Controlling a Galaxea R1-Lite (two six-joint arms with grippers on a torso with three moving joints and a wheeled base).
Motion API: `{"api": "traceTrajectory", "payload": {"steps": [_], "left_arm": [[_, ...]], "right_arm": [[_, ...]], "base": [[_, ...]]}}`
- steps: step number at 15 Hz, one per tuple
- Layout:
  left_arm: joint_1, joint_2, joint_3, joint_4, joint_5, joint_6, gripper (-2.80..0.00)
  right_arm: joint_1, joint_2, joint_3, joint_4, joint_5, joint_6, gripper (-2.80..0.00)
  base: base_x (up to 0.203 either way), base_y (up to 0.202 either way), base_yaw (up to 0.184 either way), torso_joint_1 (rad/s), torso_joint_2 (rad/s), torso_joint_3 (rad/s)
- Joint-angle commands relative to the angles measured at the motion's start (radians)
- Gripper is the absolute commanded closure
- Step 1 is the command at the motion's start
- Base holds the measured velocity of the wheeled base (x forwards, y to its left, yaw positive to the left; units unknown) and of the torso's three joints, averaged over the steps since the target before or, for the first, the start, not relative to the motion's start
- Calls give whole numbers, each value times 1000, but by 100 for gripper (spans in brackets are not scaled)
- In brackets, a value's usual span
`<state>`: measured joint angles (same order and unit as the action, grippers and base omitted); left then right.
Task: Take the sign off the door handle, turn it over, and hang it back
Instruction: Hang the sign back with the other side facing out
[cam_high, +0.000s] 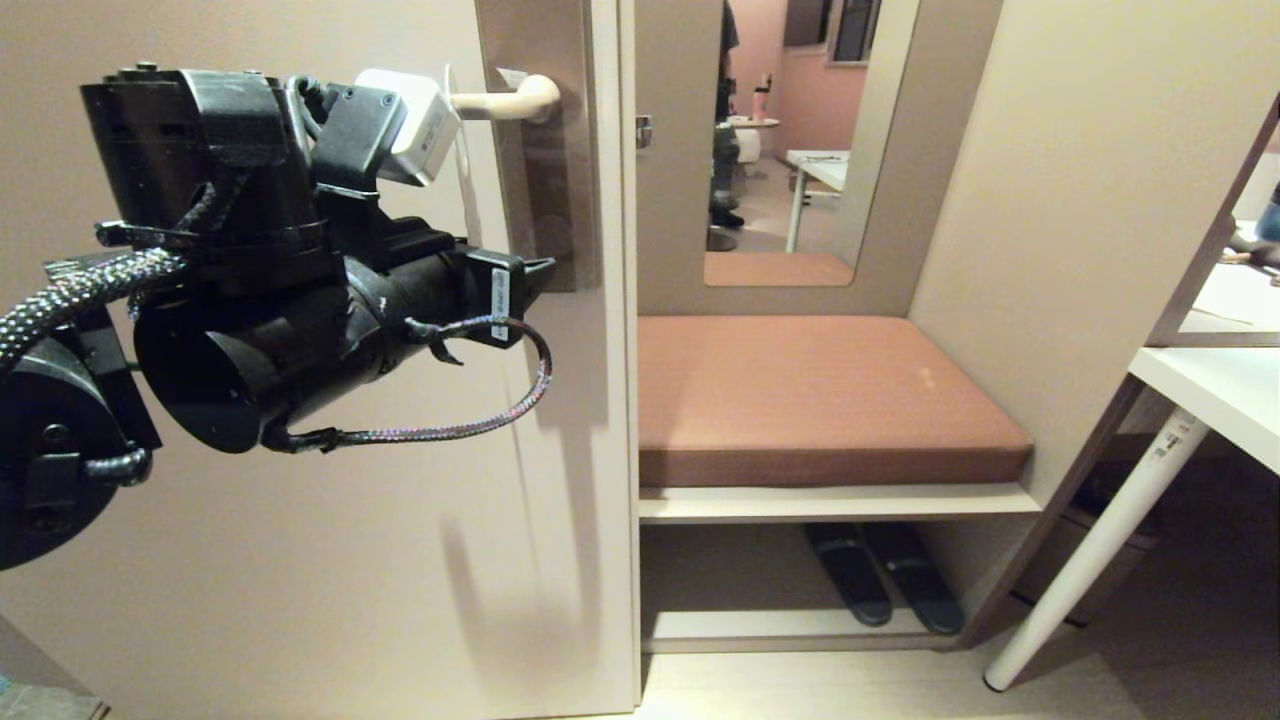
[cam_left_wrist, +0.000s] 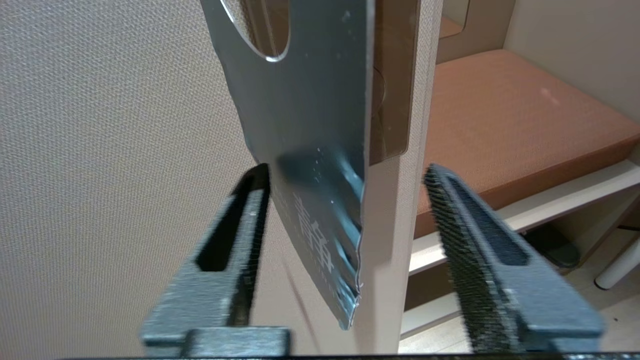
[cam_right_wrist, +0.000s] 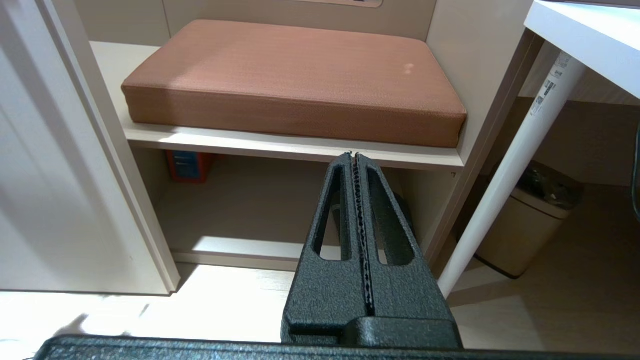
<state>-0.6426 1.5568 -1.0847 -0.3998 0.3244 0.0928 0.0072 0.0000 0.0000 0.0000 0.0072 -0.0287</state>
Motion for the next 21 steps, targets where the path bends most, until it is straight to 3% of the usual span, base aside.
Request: {"api": "traceTrajectory", "payload": {"steps": [1,7,16,21], "left_arm": [[0,-5,0,-4,3,1,-280],[-12,-58,21,-2,5,-1,-280],[-50,-217,179,1,23,0,-280],[-114,-292,232,6,93,2,-280]], "right_arm": [[0,2,0,0,0,0,0],[0,0,0,0,0,0,0],[0,2,0,0,0,0,0],[0,2,0,0,1,0,0]], "base": [[0,0,0,0,0,0],[0,0,0,0,0,0],[0,0,0,0,0,0],[0,0,0,0,0,0]]}}
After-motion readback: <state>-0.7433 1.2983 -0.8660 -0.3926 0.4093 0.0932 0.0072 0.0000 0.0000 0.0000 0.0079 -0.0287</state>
